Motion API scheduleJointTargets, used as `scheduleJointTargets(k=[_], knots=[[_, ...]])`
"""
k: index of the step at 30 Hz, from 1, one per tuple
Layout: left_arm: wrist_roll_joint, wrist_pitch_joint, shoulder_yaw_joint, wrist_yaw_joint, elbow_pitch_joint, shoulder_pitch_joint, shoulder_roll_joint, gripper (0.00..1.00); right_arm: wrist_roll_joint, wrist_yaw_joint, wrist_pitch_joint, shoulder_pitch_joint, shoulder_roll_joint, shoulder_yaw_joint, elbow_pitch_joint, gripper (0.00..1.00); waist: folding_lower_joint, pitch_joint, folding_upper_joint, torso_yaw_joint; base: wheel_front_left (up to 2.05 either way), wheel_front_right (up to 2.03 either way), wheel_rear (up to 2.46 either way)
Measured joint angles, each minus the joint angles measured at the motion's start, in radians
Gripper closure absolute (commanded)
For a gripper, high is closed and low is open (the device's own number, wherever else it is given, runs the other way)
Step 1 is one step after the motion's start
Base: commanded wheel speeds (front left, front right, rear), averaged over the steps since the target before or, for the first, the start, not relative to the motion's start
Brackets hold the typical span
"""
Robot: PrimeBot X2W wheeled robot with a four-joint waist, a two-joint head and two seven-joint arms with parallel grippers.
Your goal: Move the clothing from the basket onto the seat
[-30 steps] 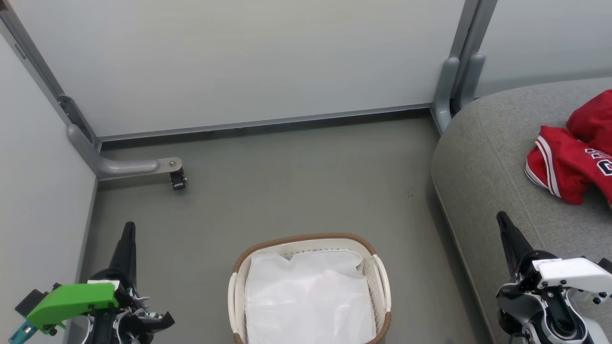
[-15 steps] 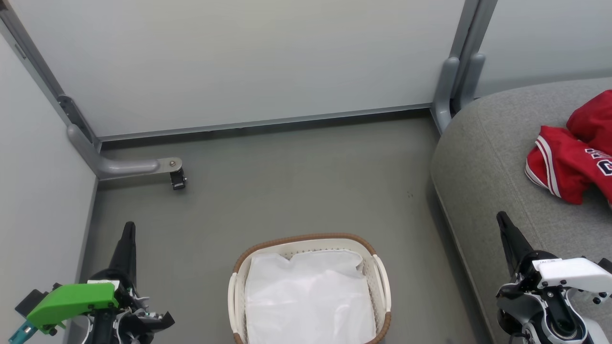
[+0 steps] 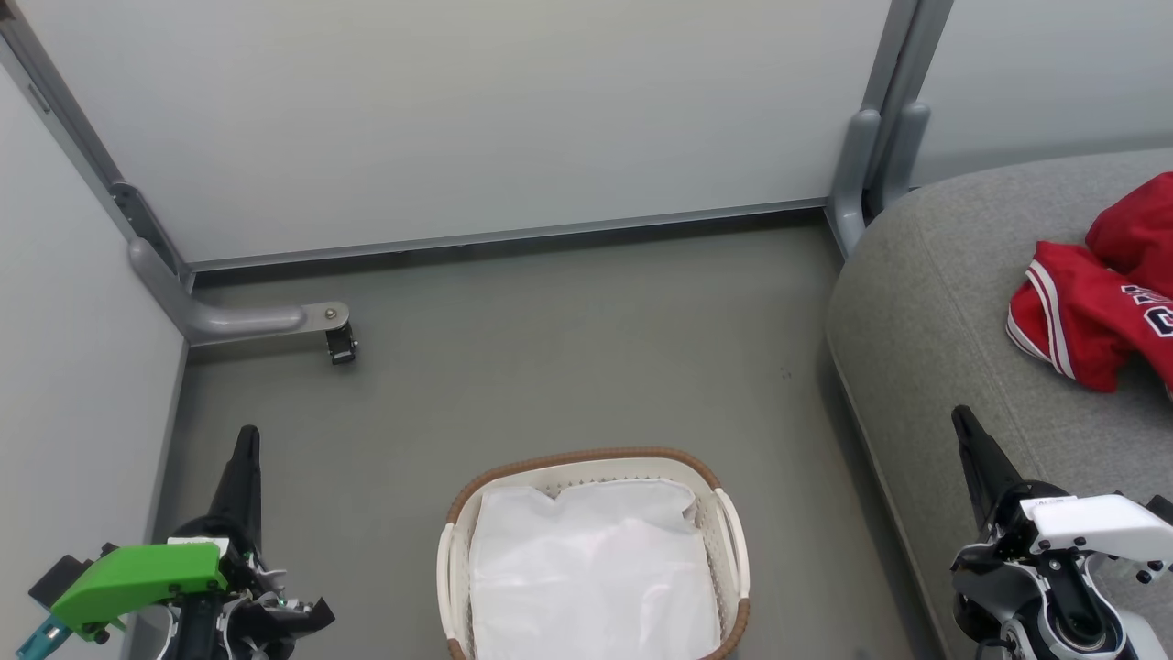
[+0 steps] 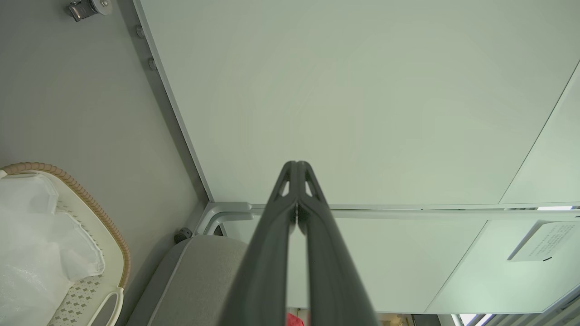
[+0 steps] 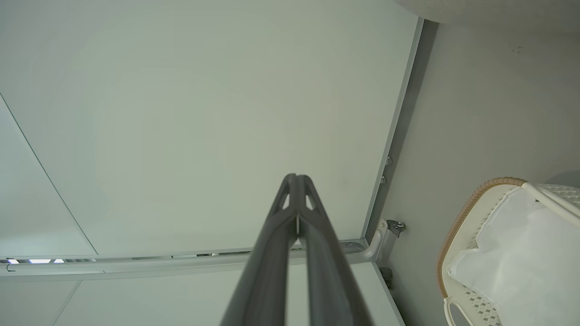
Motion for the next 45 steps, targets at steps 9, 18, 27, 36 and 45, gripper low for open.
scheduleJointTargets(k=[9, 18, 27, 36, 45], knots=[[0.0, 0.0, 0.0, 0.0, 0.0, 0.0, 0.0, 1.0, 0.0, 0.0, 0.0, 0.0, 0.0, 0.0, 0.0, 1.0, 0.0, 0.0, 0.0, 0.0, 0.0, 0.0, 0.0], [0.0, 0.0, 0.0, 0.0, 0.0, 0.0, 0.0, 1.0, 0.0, 0.0, 0.0, 0.0, 0.0, 0.0, 0.0, 1.0, 0.0, 0.0, 0.0, 0.0, 0.0, 0.0, 0.0], [0.0, 0.0, 0.0, 0.0, 0.0, 0.0, 0.0, 1.0, 0.0, 0.0, 0.0, 0.0, 0.0, 0.0, 0.0, 1.0, 0.0, 0.0, 0.0, 0.0, 0.0, 0.0, 0.0], [0.0, 0.0, 0.0, 0.0, 0.0, 0.0, 0.0, 1.0, 0.0, 0.0, 0.0, 0.0, 0.0, 0.0, 0.0, 1.0, 0.0, 0.0, 0.0, 0.0, 0.0, 0.0, 0.0], [0.0, 0.0, 0.0, 0.0, 0.0, 0.0, 0.0, 1.0, 0.0, 0.0, 0.0, 0.0, 0.0, 0.0, 0.0, 1.0, 0.0, 0.0, 0.0, 0.0, 0.0, 0.0, 0.0]])
